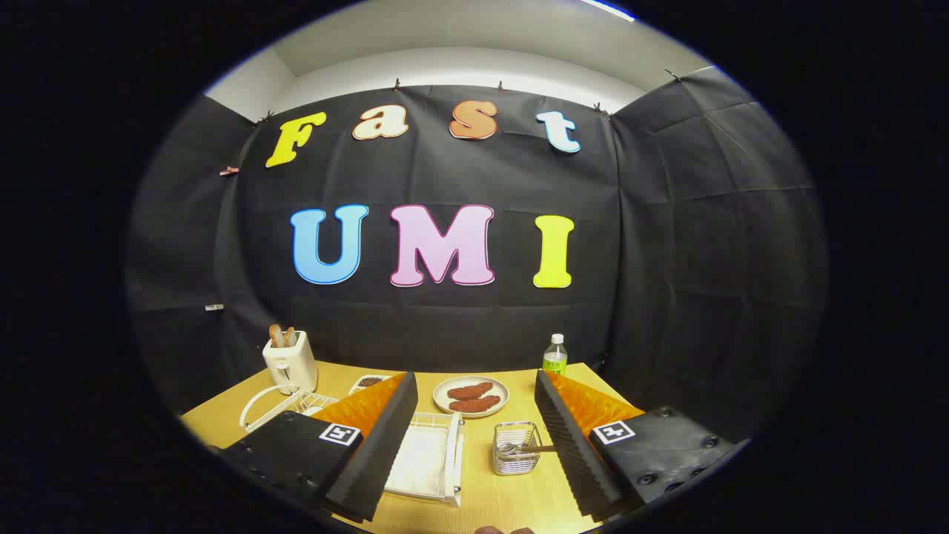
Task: Take the plate from the dish rack, then take the spoon from the basket and place it into the plate.
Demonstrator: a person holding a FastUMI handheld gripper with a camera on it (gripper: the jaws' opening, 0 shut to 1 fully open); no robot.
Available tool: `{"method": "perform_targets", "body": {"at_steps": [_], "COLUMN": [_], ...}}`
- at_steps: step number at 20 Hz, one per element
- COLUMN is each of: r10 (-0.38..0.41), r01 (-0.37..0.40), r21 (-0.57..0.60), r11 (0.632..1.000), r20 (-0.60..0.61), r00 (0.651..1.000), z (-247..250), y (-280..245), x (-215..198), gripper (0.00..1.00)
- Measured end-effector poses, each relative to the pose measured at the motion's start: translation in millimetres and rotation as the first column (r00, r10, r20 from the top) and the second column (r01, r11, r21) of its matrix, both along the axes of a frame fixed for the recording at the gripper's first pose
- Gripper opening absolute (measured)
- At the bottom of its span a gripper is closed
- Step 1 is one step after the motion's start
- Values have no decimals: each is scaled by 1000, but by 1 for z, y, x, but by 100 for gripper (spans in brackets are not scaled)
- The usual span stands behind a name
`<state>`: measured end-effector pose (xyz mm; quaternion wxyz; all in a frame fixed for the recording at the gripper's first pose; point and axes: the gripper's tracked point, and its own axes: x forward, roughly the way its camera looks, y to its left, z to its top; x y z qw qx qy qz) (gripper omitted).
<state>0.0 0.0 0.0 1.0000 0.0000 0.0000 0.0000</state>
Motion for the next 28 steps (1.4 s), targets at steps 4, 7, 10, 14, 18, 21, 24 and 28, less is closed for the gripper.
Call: {"method": "perform_targets", "body": {"at_steps": [4,7,10,14,18,21,24,28], "r10": [4,3,12,25,38,54,71,65], "r01": [-5,-5,-15,-27,-43,-63,-84,-89], "r21": [-16,-34,-43,-32,-50,-63,-52,-68], "r11": [1000,999,999,999,998,996,995,994], "r20": [-65,-60,-60,-75,-93,-141,-209,-298], "r00": [998,998,998,997,995,989,975,952], "z": [-14,-8,-8,-10,-11,-13,-16,-24], "y": [4,7,13,23,32,43,61,87], "x": [4,5,7,7,9,19,33,58], "gripper": [98,97,97,98,98,98,98,98]}}
